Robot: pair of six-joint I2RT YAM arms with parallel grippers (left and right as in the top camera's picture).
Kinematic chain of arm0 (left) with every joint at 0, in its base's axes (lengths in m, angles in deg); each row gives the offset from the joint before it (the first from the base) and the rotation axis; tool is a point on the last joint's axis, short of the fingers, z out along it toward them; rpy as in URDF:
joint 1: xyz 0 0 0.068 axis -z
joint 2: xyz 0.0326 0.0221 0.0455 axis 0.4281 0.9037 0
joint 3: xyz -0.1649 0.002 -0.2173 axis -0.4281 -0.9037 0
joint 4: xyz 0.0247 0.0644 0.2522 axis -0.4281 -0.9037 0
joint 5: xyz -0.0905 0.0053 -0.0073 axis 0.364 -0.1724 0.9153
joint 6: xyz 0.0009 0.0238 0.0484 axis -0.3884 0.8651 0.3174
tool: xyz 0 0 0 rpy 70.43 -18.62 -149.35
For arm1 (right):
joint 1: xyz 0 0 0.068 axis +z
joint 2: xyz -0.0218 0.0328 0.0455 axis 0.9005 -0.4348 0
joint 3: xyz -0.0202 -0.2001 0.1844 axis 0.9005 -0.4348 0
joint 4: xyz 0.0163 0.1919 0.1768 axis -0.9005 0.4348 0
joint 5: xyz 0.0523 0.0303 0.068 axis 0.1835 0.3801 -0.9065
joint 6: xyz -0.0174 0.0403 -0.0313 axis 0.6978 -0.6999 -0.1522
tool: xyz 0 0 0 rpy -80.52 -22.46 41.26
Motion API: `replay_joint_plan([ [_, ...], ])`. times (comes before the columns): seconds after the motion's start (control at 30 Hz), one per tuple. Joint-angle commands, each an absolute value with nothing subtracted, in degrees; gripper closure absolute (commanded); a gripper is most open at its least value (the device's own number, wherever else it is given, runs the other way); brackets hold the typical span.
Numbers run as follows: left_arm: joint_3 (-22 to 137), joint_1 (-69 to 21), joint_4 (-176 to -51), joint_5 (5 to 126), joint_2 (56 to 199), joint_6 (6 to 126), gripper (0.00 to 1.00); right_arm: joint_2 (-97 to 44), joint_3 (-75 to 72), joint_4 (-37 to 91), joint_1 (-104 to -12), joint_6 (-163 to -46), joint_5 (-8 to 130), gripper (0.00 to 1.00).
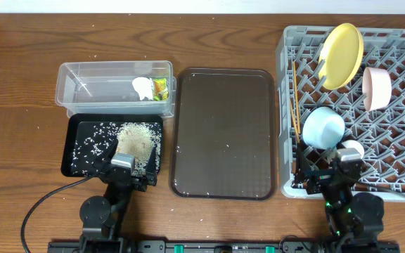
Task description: Sort waste into correct bins and load items into the dishwasher rack
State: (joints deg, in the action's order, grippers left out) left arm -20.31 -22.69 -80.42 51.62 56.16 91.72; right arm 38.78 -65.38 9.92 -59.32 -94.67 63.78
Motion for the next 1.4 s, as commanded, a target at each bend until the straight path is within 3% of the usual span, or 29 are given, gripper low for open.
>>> replay_joint_plan([
  [0.0, -21.8, -23.0, -81.4, 52.8, 56.0, 92.3, 0.05, 43.3, -68.9, 7.1, -60.9, -95.0, 64.1, 0.01],
  [0.17, -21.8, -23.0, -81.4, 52.8, 56.0, 92.3, 0.05, 44.0, -74.8, -2.8, -61.3, -95.0, 64.1, 0.01],
  [1.37, -21.8, -23.0, -81.4, 52.8, 56.0, 92.3, 0.05, 44.0, -74.8, -1.7, -61.3, -94.5, 67.1, 0.01],
])
